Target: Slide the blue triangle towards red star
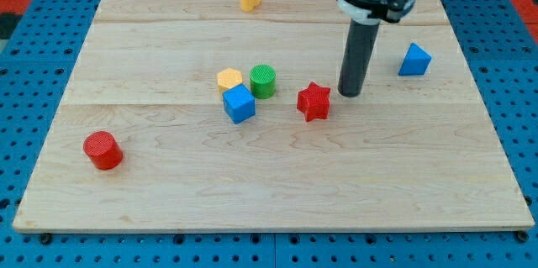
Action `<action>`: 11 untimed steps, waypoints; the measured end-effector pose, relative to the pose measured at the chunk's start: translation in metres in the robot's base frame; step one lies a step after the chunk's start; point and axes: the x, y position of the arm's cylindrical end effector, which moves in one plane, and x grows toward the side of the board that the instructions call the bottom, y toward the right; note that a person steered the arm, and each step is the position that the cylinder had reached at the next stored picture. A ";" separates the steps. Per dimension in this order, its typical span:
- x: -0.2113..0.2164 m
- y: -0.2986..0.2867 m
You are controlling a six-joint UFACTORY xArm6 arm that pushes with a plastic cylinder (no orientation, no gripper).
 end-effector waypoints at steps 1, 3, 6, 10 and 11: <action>0.027 -0.006; -0.006 -0.063; -0.049 0.153; -0.063 0.007; -0.062 0.058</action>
